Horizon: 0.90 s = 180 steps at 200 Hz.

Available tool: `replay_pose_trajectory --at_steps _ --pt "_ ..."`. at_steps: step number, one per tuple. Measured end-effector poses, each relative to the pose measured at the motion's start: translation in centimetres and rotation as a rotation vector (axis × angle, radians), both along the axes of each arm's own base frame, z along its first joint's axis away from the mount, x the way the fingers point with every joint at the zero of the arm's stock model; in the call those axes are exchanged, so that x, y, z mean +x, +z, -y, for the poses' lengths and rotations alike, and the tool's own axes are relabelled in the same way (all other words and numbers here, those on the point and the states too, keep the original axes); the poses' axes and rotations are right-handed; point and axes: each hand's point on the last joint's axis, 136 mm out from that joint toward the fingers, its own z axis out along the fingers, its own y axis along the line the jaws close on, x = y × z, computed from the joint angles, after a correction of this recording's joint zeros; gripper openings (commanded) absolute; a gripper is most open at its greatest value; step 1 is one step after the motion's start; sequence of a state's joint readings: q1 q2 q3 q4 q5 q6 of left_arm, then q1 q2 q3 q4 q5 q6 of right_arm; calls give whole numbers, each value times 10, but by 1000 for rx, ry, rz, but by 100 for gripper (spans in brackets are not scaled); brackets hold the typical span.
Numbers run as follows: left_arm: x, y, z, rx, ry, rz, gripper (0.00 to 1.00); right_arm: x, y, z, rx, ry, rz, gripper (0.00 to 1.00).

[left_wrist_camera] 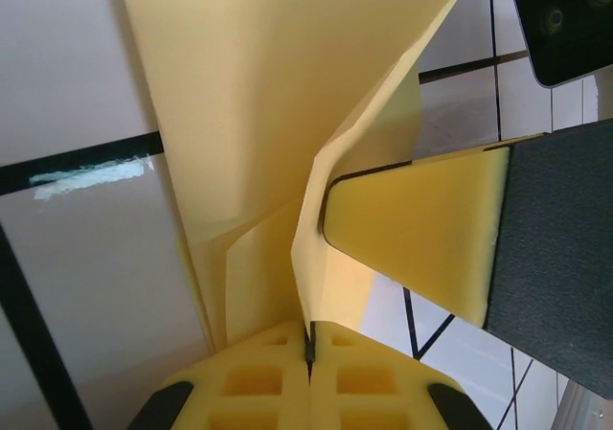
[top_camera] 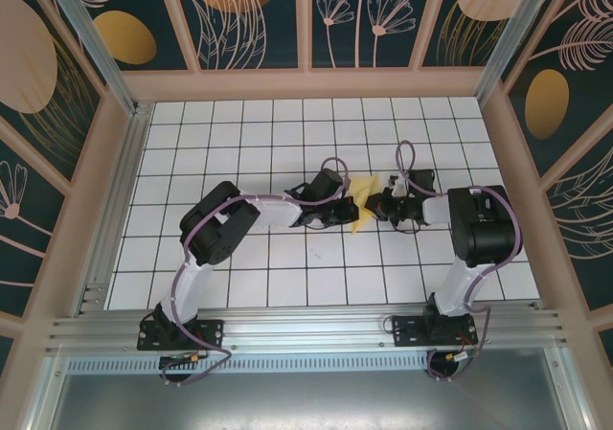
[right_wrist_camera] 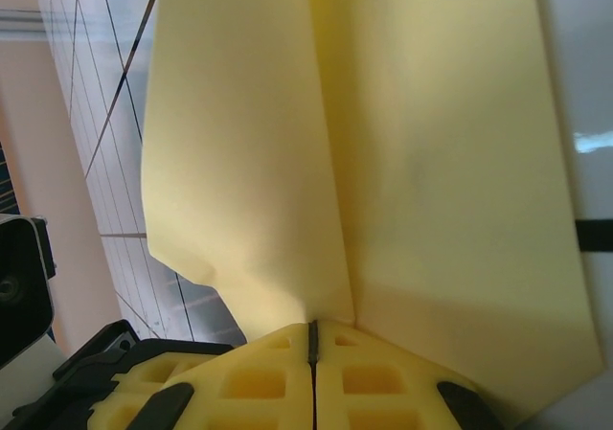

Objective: Fold a paper plane with a square sheet of paper (pick it up from the middle)
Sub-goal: Fourth fold the wing at the center of the table.

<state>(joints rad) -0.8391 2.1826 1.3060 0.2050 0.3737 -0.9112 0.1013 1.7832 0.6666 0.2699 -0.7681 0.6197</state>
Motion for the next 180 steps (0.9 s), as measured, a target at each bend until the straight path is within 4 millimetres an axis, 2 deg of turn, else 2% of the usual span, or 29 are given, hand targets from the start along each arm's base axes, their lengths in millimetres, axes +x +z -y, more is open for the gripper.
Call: replay_pose_trajectory --at_steps 22,44,81,109,146,180 --pt "1 2 0 -4 1 2 22 1 -2 0 -23 -7 -19 6" --pt "5 11 -3 2 26 23 29 4 -3 0 -50 -20 -33 6" --pt "4 40 -19 -27 71 73 27 6 -5 1 -77 -35 -52 5" --pt "-1 56 -13 -84 52 104 19 6 -5 0 -89 -37 -56 4" --pt "-6 50 -1 -77 19 98 15 7 -5 -1 -94 -38 -53 4" --pt "-4 24 2 -40 16 65 15 8 -4 -1 -93 -36 -50 4"
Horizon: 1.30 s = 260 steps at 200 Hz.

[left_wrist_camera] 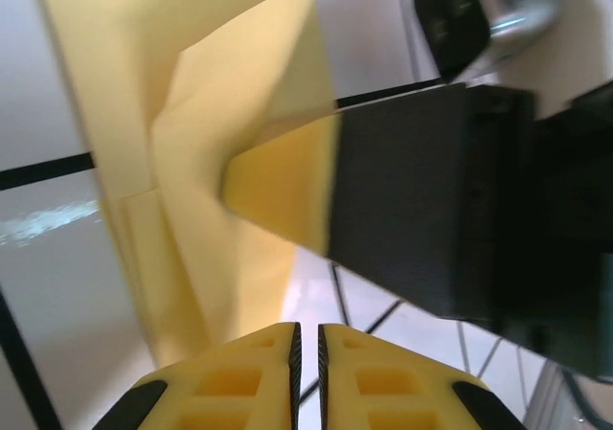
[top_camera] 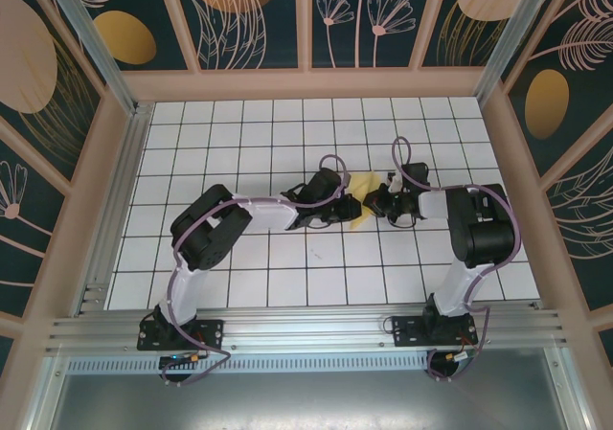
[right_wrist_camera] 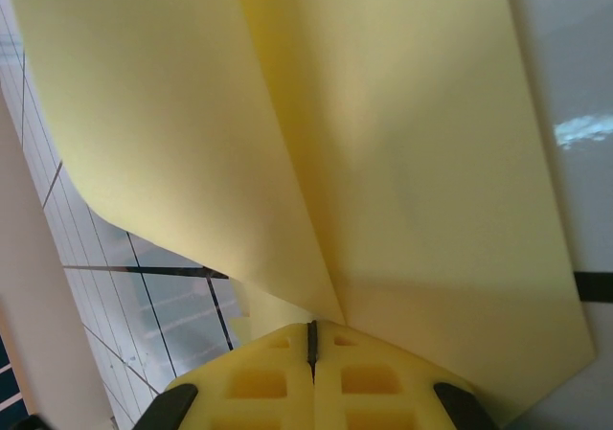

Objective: Fold a paper plane with a square sheet of paper (pick it up from the middle)
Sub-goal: Fourth fold the wing at the center of the table.

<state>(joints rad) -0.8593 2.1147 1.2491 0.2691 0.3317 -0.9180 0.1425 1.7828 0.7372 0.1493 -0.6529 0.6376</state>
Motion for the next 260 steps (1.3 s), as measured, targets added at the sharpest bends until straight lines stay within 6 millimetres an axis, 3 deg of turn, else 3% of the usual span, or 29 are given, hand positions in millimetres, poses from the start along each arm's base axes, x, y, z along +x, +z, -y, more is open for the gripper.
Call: replay_pose_trajectory --at_steps 21,57,196,260 --pt "-3 -16 -3 30 0 -26 15 0 0 0 2 2 2 6" --pt "-5 -21 -6 40 0 -35 15 0 2 -1 6 5 21 11" --pt "-9 -20 -10 15 0 -15 17 -4 8 -7 46 37 39 12" --pt "-26 -19 -13 11 -26 -20 18 4 3 -10 44 37 12 10"
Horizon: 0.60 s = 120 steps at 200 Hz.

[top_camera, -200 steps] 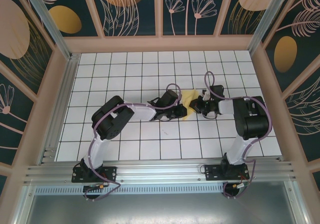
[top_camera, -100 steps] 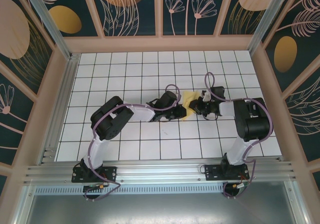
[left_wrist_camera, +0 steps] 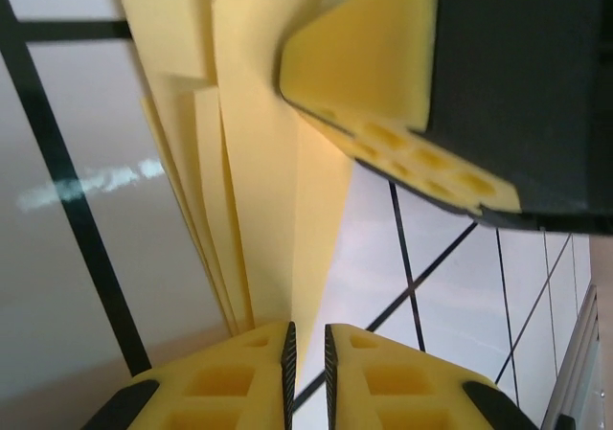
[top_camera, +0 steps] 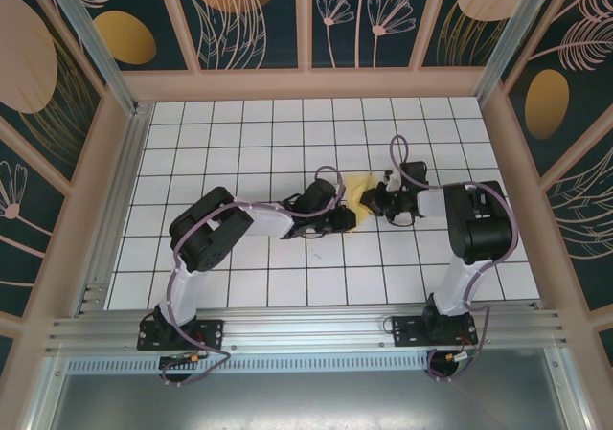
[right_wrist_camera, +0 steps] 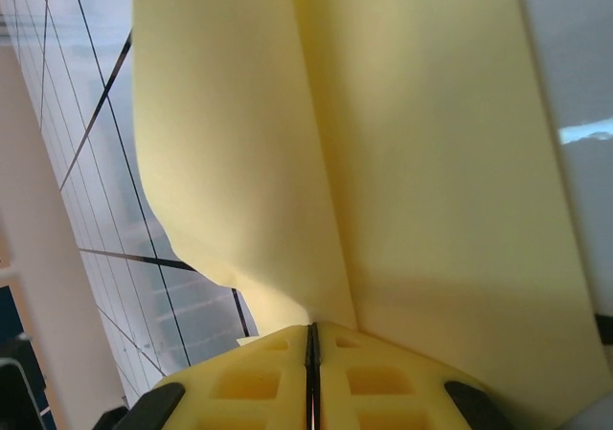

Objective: Fold a paper plane with a square sheet of paper (pick it up from the middle)
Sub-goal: Fourth fold the wing at the center of the table.

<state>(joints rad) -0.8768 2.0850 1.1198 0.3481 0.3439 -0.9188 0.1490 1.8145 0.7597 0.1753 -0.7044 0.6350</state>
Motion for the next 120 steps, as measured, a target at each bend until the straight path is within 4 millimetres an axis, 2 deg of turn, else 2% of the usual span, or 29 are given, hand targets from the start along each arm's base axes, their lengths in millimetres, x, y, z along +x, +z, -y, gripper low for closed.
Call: replay_pose_trajectory --at_steps 48,92,120 --pt "-22 -2 3 19 -60 1 17 2 0 -1 -2 0 -3 10" --pt "-27 -4 0 64 -72 3 15 3 -1 -1 -17 -7 -10 10" --pt "-34 -2 -7 85 -75 -13 18 3 -1 -2 -20 -8 -11 10"
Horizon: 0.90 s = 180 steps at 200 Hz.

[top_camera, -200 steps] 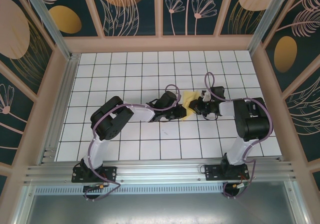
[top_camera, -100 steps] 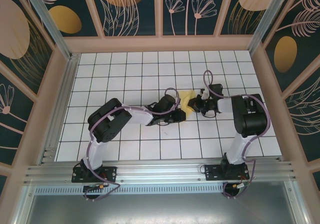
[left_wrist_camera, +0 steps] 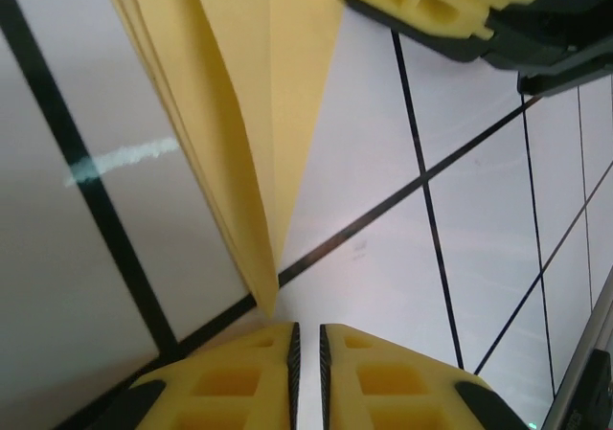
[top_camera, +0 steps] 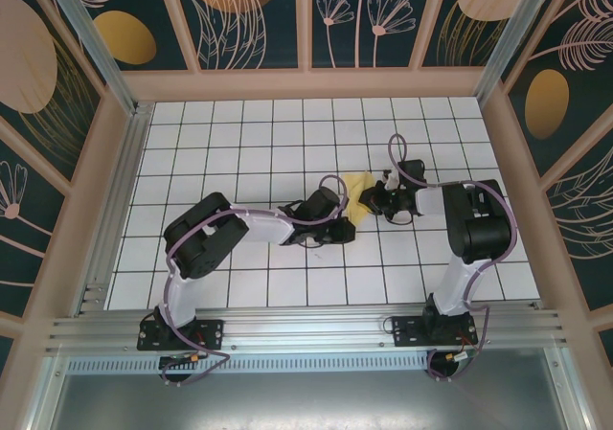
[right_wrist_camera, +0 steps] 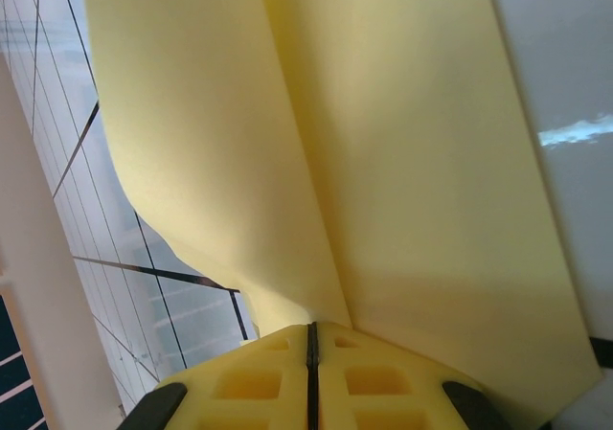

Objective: Fold a paper plane with a square sheet of paper (pick it up from the middle)
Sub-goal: Fourth fold the wing at the center of the table.

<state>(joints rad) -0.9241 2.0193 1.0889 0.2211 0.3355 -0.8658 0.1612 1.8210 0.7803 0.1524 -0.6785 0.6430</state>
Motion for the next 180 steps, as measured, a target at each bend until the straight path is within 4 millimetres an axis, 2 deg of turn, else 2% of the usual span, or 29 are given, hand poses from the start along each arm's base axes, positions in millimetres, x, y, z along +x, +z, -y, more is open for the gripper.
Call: replay_pose_trajectory --at_steps 26,55,75,97,134,180 --pt "4 18 0 -17 20 25 20 0 0 0 -1 1 0 10" --pt "23 40 9 -47 74 83 14 0 0 -1 -3 1 1 9" --pt "37 46 17 -55 106 109 10 0 0 -1 -3 1 0 9" --pt "44 36 20 -36 120 111 10 1 0 -1 -4 1 0 9" --pt "41 4 15 24 120 74 10 1 1 -1 -1 5 2 9" --pt "38 -5 9 23 136 62 9 -3 5 -3 16 20 15 14"
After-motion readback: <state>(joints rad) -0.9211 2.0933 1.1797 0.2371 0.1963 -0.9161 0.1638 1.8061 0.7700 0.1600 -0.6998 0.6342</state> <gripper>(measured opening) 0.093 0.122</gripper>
